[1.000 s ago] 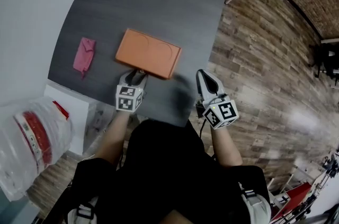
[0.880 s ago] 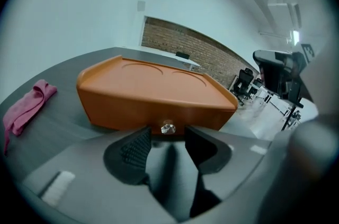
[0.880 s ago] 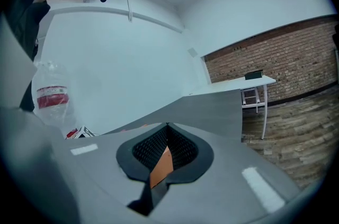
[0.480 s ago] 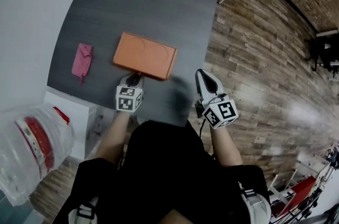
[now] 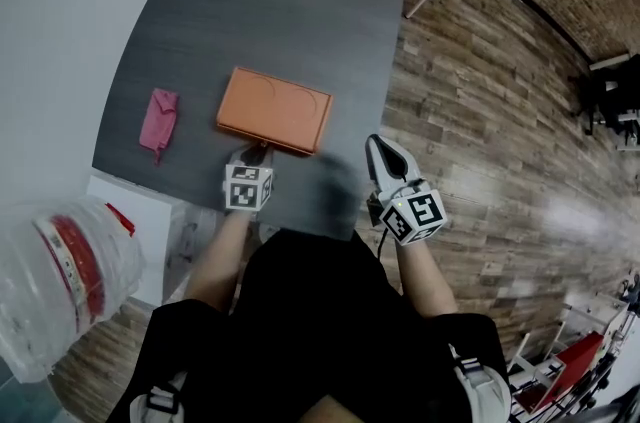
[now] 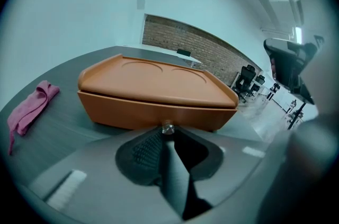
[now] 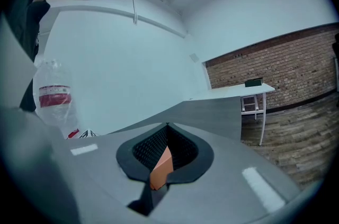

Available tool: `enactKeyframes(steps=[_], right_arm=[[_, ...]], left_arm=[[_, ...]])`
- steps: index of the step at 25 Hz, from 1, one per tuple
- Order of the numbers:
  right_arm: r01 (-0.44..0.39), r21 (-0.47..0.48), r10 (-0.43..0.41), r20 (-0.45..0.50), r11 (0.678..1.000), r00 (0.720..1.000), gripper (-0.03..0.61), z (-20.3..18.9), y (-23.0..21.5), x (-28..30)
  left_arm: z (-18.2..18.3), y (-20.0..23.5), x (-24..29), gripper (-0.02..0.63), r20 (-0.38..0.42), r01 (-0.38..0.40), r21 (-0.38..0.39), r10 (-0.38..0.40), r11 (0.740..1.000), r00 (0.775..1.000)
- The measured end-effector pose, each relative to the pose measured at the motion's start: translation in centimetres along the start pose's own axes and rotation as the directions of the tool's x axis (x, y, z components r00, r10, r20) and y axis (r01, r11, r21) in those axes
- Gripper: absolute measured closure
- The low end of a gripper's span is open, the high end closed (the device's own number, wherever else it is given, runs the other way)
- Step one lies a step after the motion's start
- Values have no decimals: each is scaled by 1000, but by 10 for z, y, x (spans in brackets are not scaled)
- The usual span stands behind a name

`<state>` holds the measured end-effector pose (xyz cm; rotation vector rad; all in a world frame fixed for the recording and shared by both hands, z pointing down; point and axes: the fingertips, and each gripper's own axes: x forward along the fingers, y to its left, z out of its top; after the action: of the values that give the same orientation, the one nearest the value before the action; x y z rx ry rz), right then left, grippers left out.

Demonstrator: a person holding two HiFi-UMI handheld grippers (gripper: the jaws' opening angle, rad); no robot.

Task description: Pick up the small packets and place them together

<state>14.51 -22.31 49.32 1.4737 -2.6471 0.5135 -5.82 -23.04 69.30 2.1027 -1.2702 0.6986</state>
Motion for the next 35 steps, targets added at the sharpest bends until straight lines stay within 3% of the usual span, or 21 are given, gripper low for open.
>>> enactKeyframes(steps=[35], right_arm=[[-207, -43, 204, -81, 977, 976, 577, -29, 83, 16]], left_arm=[[-60, -8, -48, 548, -18, 4, -8, -4, 1000, 1000]])
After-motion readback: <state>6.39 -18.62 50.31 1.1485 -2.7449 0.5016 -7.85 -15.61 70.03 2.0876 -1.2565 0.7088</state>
